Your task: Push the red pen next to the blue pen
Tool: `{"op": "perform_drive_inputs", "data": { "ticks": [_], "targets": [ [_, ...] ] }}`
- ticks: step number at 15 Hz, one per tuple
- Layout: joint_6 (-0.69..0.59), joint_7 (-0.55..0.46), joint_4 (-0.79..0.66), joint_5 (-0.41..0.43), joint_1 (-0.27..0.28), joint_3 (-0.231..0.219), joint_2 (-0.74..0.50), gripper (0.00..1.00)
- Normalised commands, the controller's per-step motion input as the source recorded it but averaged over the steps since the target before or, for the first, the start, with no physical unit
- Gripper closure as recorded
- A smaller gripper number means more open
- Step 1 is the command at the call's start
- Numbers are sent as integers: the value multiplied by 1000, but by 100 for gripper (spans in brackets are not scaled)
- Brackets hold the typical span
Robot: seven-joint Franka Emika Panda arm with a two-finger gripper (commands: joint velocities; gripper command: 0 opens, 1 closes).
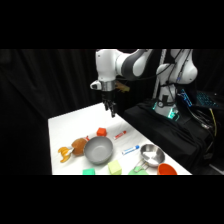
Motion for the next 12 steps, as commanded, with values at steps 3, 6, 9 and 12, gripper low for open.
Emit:
{"op": "perform_drive_inputs", "data": {
  "ticks": [3, 6, 9, 12],
  "targets": [
    [564, -202, -308, -7, -84, -73, 105, 0],
    [522, -259, -103, -28, -111, -81, 257, 0],
    [373, -262, 35, -71, -119, -70, 261, 0],
    [261, -237, 64, -44, -102, -14, 211, 0]
  ]
}}
